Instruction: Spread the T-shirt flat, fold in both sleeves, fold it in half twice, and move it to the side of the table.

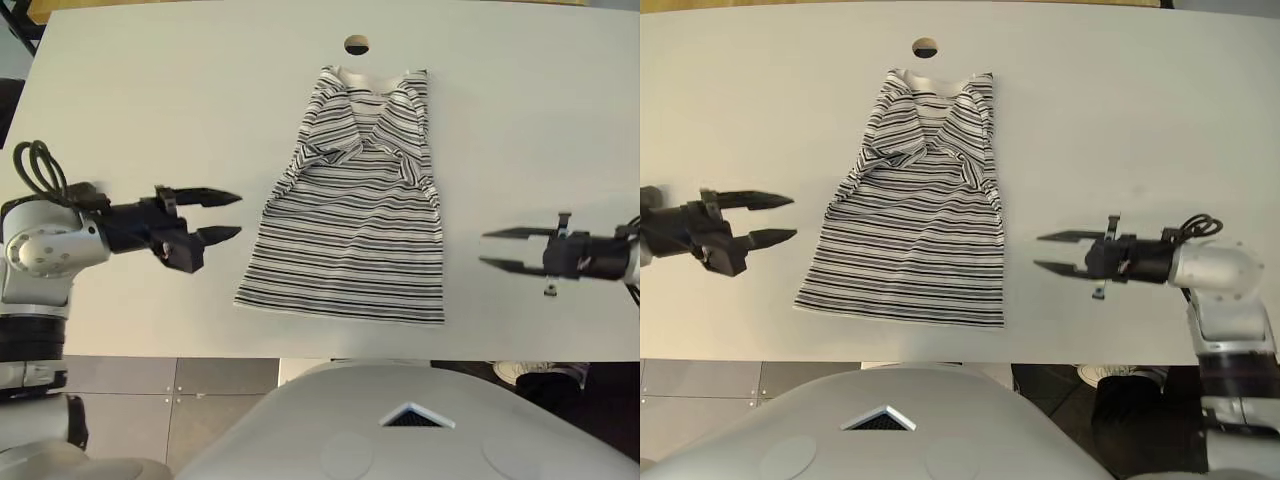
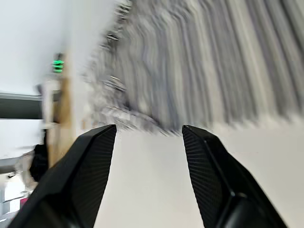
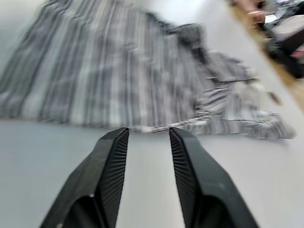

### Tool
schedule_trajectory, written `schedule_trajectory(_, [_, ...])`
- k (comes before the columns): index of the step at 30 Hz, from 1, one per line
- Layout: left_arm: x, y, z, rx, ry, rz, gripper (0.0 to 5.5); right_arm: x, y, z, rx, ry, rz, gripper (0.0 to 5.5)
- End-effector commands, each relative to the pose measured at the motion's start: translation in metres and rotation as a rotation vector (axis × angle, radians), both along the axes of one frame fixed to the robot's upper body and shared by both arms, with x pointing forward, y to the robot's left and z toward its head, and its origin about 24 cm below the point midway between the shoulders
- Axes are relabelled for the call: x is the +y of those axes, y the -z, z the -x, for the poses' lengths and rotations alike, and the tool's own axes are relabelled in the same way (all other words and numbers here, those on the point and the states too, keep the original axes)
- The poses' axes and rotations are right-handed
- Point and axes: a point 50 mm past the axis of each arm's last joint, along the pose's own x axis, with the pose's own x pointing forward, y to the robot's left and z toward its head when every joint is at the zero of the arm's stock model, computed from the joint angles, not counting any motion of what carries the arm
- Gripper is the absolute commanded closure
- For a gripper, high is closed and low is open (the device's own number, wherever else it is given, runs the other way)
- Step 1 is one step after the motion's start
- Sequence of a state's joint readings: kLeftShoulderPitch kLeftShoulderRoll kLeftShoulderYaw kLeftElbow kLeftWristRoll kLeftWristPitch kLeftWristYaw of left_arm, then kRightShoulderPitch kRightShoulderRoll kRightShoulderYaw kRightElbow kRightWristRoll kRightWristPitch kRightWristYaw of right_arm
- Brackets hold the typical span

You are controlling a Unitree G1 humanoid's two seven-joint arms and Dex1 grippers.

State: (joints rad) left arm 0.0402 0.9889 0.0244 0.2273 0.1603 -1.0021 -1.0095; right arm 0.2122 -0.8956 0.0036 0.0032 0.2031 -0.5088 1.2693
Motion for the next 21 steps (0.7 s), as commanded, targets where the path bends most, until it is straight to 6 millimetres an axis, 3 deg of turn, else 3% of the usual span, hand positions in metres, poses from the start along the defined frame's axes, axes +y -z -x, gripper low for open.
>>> schedule_trajectory(1, [0.013, 0.018, 0.012, 0.033, 0.106, -0.195, 2.9, 0.003, 0.01, 0.011, -0.101, -0.153, 0.215, 3.4])
schedule_trajectory(7, [0.017, 0.052, 0.023, 0.086, 0.254, -0.328, 2.9, 0.023, 0.034, 0.021, -0.327, -0.391, 0.292, 3.4])
schedule_trajectory(13, [-0.008, 0.079, 0.038, 0.135, 0.298, -0.174, 2.9, 0.041, 0.041, 0.023, -0.373, -0.477, 0.239, 3.4])
schedule_trajectory(16, [-0.019, 0.081, 0.042, 0.167, 0.258, -0.06, 2.9, 0.051, 0.041, 0.029, -0.359, -0.478, 0.181, 3.4])
schedule_trajectory(21, [-0.022, 0.077, 0.046, 0.212, 0.26, -0.051, 3.06, 0.06, 0.042, 0.038, -0.323, -0.502, 0.156, 3.36])
